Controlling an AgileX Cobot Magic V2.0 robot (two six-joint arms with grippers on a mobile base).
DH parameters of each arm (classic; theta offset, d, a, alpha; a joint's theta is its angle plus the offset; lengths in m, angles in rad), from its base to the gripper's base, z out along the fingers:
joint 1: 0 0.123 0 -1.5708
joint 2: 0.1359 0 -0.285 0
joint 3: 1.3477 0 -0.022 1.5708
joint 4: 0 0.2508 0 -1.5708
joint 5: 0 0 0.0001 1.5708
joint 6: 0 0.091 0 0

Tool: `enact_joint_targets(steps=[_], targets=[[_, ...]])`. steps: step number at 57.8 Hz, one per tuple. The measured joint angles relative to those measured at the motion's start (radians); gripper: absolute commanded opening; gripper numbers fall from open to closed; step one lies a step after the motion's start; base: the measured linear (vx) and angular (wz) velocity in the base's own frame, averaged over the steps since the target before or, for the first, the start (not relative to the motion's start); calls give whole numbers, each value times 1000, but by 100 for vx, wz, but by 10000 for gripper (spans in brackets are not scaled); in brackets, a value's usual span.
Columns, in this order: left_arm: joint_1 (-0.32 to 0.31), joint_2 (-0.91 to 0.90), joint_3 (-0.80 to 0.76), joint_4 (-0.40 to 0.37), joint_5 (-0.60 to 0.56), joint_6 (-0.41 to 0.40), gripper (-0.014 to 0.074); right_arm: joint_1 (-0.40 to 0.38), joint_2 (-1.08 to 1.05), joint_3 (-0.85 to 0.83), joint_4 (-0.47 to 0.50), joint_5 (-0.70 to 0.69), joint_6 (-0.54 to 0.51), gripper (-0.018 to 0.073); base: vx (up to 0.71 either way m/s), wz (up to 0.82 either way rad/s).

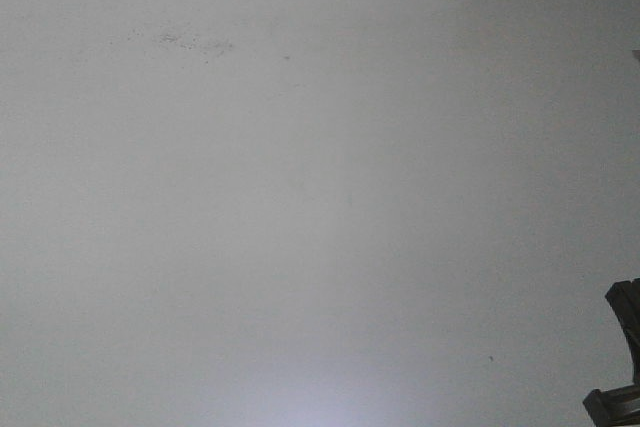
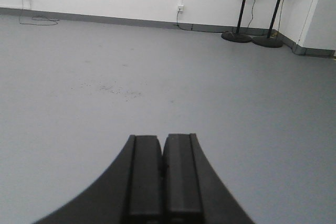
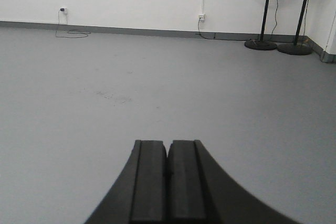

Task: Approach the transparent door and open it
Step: 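Turn the base toward the wooden platform and glass door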

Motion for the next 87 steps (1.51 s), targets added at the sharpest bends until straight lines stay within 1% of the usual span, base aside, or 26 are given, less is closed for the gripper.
enact_joint_targets(steps=[55,87], targets=[[0,0,0,0,0,0,4,0,0,0,0,0,0,-3,1,2],[0,0,0,0,0,0,4,0,0,0,-1,0,0,-3,14,14]])
